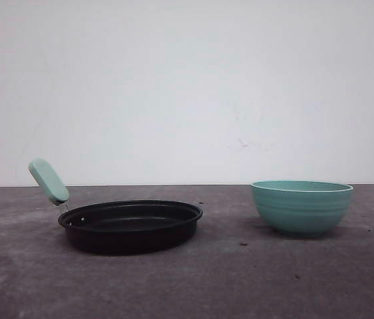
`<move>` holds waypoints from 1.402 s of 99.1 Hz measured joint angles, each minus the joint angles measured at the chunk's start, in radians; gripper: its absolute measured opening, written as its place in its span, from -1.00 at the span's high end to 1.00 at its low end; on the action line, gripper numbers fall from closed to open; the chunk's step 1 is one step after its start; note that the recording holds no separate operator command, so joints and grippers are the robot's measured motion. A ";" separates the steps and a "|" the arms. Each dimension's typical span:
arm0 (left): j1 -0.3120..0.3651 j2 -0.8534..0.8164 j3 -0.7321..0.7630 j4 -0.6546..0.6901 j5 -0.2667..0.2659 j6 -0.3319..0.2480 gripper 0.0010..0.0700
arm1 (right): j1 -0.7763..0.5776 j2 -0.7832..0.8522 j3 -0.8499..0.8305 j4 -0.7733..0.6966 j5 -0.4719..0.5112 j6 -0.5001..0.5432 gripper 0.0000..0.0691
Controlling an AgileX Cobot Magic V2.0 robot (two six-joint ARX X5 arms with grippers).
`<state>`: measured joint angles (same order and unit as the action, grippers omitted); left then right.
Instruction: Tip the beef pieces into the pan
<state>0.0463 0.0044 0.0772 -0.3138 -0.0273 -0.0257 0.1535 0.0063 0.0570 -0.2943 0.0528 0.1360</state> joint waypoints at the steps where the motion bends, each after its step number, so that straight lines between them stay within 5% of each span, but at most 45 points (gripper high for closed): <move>1: 0.000 0.000 0.000 0.000 0.000 0.000 0.99 | 0.000 0.000 0.000 0.000 0.000 0.000 0.96; 91: 0.000 0.000 0.000 0.002 0.003 -0.006 0.99 | 0.000 0.000 0.000 0.027 0.000 0.000 0.96; 115: 0.000 0.000 -0.001 0.004 0.042 -0.280 0.99 | 0.000 0.000 0.000 0.043 0.000 0.000 0.96; 139: 0.000 0.000 0.015 -0.048 0.154 -0.430 0.99 | 0.000 0.000 -0.001 0.023 -0.032 0.083 0.96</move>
<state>0.0460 0.0044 0.0925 -0.3618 0.1265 -0.4553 0.1535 0.0063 0.0563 -0.2710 0.0212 0.2192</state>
